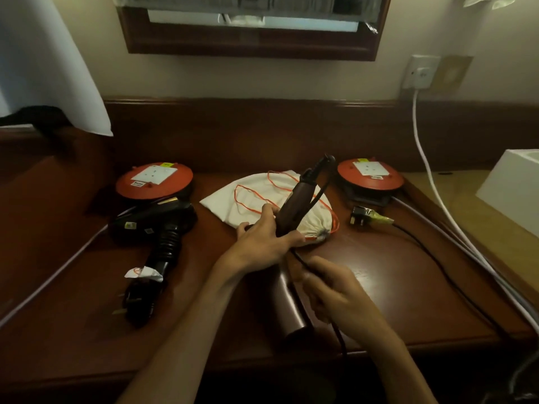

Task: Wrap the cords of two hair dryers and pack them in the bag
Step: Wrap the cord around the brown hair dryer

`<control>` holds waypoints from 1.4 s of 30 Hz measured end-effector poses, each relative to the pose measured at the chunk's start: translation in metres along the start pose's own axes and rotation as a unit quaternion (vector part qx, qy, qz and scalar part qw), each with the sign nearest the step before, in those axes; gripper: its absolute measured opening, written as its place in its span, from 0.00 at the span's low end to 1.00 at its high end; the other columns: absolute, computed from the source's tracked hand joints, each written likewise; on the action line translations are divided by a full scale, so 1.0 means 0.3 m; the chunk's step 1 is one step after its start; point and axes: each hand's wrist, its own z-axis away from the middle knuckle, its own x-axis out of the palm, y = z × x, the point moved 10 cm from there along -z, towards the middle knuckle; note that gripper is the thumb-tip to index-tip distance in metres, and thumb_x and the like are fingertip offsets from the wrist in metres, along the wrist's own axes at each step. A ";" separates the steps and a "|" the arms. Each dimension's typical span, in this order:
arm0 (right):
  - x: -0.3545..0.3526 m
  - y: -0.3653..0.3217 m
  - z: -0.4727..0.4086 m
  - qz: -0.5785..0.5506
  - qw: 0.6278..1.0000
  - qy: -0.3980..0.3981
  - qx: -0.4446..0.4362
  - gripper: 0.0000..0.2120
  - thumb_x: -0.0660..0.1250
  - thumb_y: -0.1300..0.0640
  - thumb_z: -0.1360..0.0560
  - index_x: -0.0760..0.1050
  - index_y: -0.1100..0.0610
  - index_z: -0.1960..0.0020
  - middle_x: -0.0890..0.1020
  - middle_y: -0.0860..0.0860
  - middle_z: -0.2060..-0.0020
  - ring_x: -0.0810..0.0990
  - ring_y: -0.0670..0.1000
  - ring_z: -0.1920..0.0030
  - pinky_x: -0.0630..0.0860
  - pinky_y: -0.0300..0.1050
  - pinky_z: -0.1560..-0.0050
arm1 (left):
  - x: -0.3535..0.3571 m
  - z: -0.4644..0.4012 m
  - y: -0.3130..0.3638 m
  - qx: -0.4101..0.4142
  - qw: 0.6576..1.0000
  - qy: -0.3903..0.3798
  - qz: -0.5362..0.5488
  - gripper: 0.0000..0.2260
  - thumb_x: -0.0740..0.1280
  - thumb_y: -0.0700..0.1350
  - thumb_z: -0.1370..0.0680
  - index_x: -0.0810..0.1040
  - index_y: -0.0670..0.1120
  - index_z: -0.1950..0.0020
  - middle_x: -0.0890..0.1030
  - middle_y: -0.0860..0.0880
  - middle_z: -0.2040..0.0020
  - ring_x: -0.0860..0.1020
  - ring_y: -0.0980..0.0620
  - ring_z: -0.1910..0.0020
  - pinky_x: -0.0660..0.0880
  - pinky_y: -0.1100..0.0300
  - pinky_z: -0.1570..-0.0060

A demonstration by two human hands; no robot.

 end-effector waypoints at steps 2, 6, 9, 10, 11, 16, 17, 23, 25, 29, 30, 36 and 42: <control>-0.027 0.050 0.024 -0.144 0.989 0.013 0.040 0.07 0.66 0.63 0.21 0.76 0.67 0.46 0.71 0.49 0.73 0.66 0.46 0.75 0.63 0.42 0.74 | 0.006 -0.006 0.001 -0.009 1.000 -0.016 0.003 0.18 0.67 0.54 0.20 0.63 0.51 0.36 0.68 0.63 0.52 0.61 0.55 0.44 0.55 0.45 0.24; -0.062 0.126 0.032 -0.263 0.958 0.051 0.106 0.10 0.70 0.62 0.27 0.79 0.62 0.46 0.68 0.53 0.72 0.61 0.48 0.76 0.58 0.39 0.77 | 0.014 -0.016 0.000 0.017 0.999 -0.040 -0.032 0.26 0.68 0.65 0.27 0.64 0.54 0.37 0.73 0.53 0.44 0.67 0.51 0.37 0.61 0.42 0.26; -0.091 0.136 0.011 -0.201 0.969 0.071 0.123 0.13 0.72 0.58 0.30 0.84 0.60 0.46 0.76 0.58 0.69 0.62 0.48 0.76 0.56 0.40 0.76 | 0.015 -0.009 -0.008 0.033 0.997 -0.056 -0.047 0.26 0.66 0.67 0.30 0.64 0.54 0.40 0.72 0.58 0.45 0.68 0.52 0.38 0.61 0.40 0.27; -0.097 0.134 -0.001 -0.178 0.974 0.069 0.120 0.13 0.72 0.58 0.29 0.85 0.59 0.45 0.78 0.60 0.68 0.62 0.48 0.76 0.56 0.40 0.76 | 0.018 -0.006 -0.011 0.038 0.996 -0.060 -0.047 0.27 0.66 0.67 0.30 0.64 0.53 0.40 0.70 0.60 0.46 0.67 0.53 0.39 0.59 0.40 0.26; -0.099 0.127 -0.013 -0.157 0.978 0.069 0.116 0.12 0.72 0.59 0.28 0.86 0.58 0.45 0.79 0.61 0.67 0.62 0.48 0.76 0.56 0.40 0.76 | 0.020 -0.004 -0.013 0.046 0.996 -0.061 -0.047 0.27 0.67 0.66 0.28 0.63 0.53 0.39 0.70 0.60 0.46 0.66 0.54 0.39 0.57 0.40 0.25; -0.097 0.123 -0.056 -0.115 0.985 0.069 0.105 0.09 0.70 0.65 0.23 0.86 0.58 0.46 0.82 0.63 0.67 0.63 0.48 0.78 0.59 0.38 0.78 | 0.068 0.021 0.003 0.070 0.992 -0.109 0.008 0.24 0.69 0.68 0.26 0.64 0.57 0.40 0.75 0.56 0.41 0.72 0.50 0.34 0.64 0.36 0.28; -0.099 0.127 -0.055 -0.123 0.984 0.074 0.111 0.09 0.70 0.65 0.23 0.86 0.59 0.46 0.82 0.64 0.66 0.64 0.47 0.79 0.61 0.37 0.78 | 0.067 0.024 0.010 0.085 0.991 -0.097 0.028 0.24 0.69 0.70 0.27 0.66 0.59 0.41 0.78 0.57 0.43 0.76 0.50 0.36 0.67 0.35 0.30; -0.116 0.157 0.008 -0.089 0.983 0.053 0.153 0.09 0.71 0.54 0.23 0.87 0.54 0.46 0.77 0.61 0.73 0.65 0.50 0.79 0.71 0.43 0.77 | 0.064 0.051 0.025 0.149 0.988 0.041 0.016 0.20 0.69 0.65 0.24 0.74 0.61 0.34 0.82 0.64 0.46 0.78 0.60 0.38 0.52 0.40 0.21; -0.130 0.185 0.057 -0.117 0.976 0.051 0.179 0.10 0.71 0.55 0.23 0.86 0.57 0.45 0.72 0.57 0.76 0.63 0.51 0.79 0.73 0.45 0.76 | 0.061 0.057 0.017 0.147 0.988 0.055 0.002 0.21 0.69 0.65 0.24 0.73 0.62 0.32 0.79 0.68 0.46 0.74 0.64 0.38 0.47 0.48 0.19; -0.122 0.208 0.173 -0.160 0.965 -0.012 0.207 0.12 0.70 0.58 0.22 0.83 0.67 0.46 0.71 0.59 0.71 0.65 0.52 0.74 0.73 0.46 0.74 | 0.068 0.046 -0.016 0.133 0.991 0.011 0.016 0.26 0.67 0.70 0.26 0.71 0.65 0.30 0.81 0.60 0.38 0.73 0.54 0.30 0.50 0.40 0.21; -0.119 0.204 0.193 -0.148 0.965 -0.043 0.210 0.13 0.70 0.58 0.23 0.83 0.68 0.46 0.72 0.59 0.69 0.68 0.54 0.72 0.76 0.48 0.71 | 0.066 0.046 -0.020 0.135 0.990 -0.001 0.029 0.26 0.68 0.69 0.26 0.71 0.66 0.30 0.82 0.59 0.38 0.74 0.52 0.30 0.53 0.38 0.22; -0.225 0.183 0.196 0.056 0.964 -0.135 0.224 0.10 0.69 0.56 0.21 0.84 0.62 0.49 0.80 0.55 0.65 0.75 0.53 0.69 0.71 0.42 0.71 | 0.037 0.081 -0.022 0.152 0.981 -0.053 0.113 0.25 0.71 0.63 0.24 0.72 0.62 0.29 0.84 0.54 0.39 0.79 0.53 0.34 0.58 0.32 0.25; -0.427 0.188 -0.060 0.309 0.937 -0.066 0.149 0.15 0.71 0.49 0.23 0.82 0.59 0.62 0.81 0.55 0.70 0.77 0.49 0.71 0.75 0.43 0.68 | 0.096 0.096 0.037 0.179 0.978 -0.102 -0.032 0.26 0.71 0.52 0.20 0.68 0.57 0.24 0.72 0.71 0.44 0.65 0.71 0.42 0.54 0.54 0.24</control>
